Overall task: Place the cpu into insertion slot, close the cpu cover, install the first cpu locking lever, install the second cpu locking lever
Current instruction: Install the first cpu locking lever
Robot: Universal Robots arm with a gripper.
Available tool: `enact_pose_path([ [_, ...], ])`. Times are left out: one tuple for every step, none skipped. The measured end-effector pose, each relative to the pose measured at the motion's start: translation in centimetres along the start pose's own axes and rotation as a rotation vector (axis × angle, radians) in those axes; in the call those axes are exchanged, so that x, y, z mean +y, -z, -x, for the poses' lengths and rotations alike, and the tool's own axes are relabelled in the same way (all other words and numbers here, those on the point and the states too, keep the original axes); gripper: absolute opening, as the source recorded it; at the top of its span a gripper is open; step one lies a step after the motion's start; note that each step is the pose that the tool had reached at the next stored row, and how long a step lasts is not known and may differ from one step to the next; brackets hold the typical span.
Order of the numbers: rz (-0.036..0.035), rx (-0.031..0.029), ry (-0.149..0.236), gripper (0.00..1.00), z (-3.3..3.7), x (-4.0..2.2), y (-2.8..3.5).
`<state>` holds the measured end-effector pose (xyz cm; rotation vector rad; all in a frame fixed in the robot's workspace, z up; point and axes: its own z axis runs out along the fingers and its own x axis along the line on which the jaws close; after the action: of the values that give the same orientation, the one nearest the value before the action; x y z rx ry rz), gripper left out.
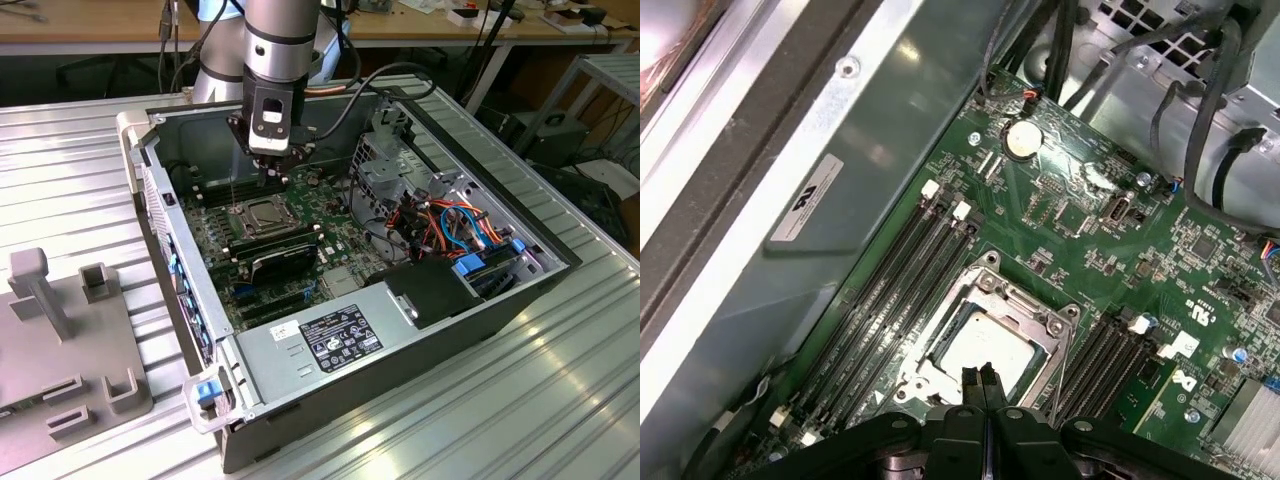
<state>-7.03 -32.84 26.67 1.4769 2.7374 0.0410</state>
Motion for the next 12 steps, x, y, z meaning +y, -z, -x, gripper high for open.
enact_pose_path([
  [0.0000, 0.0000, 0.000, 0.11, 0.00, 0.00, 0.00],
  [0.0000, 0.0000, 0.000, 0.11, -0.01, -0.01, 0.00],
  [0.0000, 0.0000, 0.000, 0.11, -0.01, -0.01, 0.00],
  [0.0000, 0.0000, 0.000, 0.11, -0.01, -0.01, 0.00],
  [0.0000, 0.0000, 0.000, 0.11, -0.01, -0.01, 0.00],
  [0.0000, 0.0000, 0.000, 0.11, -0.03, -0.05, 0.01],
  [-0.0001, 0.0000, 0.001, 0.11, -0.05, -0.07, 0.03],
  [0.0003, 0.0002, 0.002, 0.11, -0.12, -0.17, 0.02],
  [0.0002, 0.0004, 0.002, 0.11, -0.18, -0.27, 0.03],
  [0.0005, 0.0005, 0.002, 0.11, -0.24, -0.36, 0.03],
  [0.0005, 0.0006, 0.002, 0.11, -0.31, -0.47, 0.04],
  [0.0005, 0.0006, 0.002, 0.11, -0.35, -0.53, 0.04],
])
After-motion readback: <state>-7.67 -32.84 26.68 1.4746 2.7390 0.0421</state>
